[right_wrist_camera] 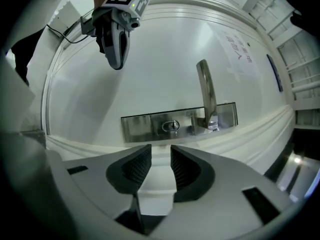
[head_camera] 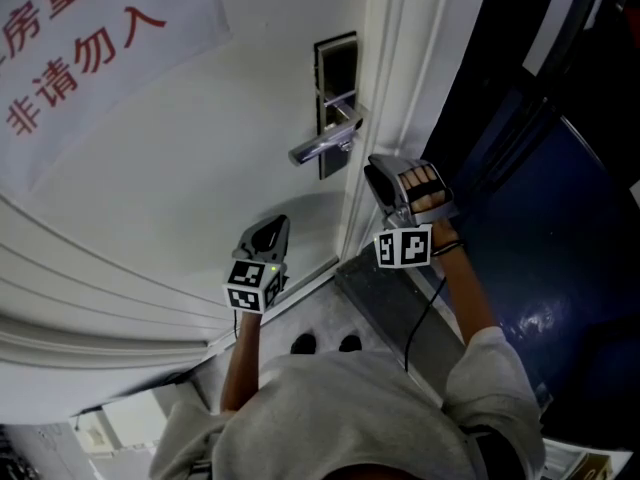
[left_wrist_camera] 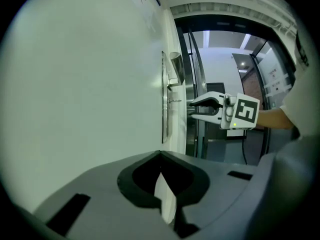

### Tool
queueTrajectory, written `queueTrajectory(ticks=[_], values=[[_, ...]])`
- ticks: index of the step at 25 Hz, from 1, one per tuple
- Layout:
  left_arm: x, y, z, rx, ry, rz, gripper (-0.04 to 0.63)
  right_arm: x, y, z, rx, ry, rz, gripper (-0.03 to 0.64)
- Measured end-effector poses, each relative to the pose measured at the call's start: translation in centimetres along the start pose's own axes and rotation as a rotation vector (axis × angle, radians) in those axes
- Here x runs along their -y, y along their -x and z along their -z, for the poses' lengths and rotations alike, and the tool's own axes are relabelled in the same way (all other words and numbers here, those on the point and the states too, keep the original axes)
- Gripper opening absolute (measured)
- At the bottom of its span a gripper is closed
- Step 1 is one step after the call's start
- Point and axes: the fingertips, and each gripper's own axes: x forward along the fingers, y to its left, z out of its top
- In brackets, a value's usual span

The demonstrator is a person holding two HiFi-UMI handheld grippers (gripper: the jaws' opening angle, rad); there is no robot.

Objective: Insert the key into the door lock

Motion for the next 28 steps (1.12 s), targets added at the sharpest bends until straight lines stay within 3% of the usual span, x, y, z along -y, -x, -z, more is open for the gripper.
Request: queueTrajectory(ticks=[3, 12, 18, 22, 25, 28], values=[[0.4, -0.5, 0.0, -0.002, 0.0, 0.016, 0.017, -0.5, 1.2, 0.4, -0.008, -0.01, 0.015, 0.043], [1.0, -1.4, 0.2, -0.01, -0.001, 0.047, 0.017, -1.5, 2.2, 0.7, -0.026, -0.112, -0.006, 0.023], [1.6, -2.5, -0.3, -0.001, -0.008, 0.088, 0.017, -2.0, 3.4, 1.6, -0.089, -0.388, 0.015, 0.025], [2.6, -3.5, -0.6, 0.002, -0.014, 0.125, 0.017, -2.5, 5.2, 3.0, -0.133, -0.649, 0.031, 0.025], [3.6, -4.5, -0.7, 0.003, -0.018, 0.161, 0.017, -2.5, 7.0, 4.4, -0.156, -0.861, 0.071, 0.025], [4.8, -5.4, -0.7, 0.0, -0.024, 0.201, 0.017, -3.0, 8.9, 6.3, -0.205, -0.981, 0.126, 0.023]])
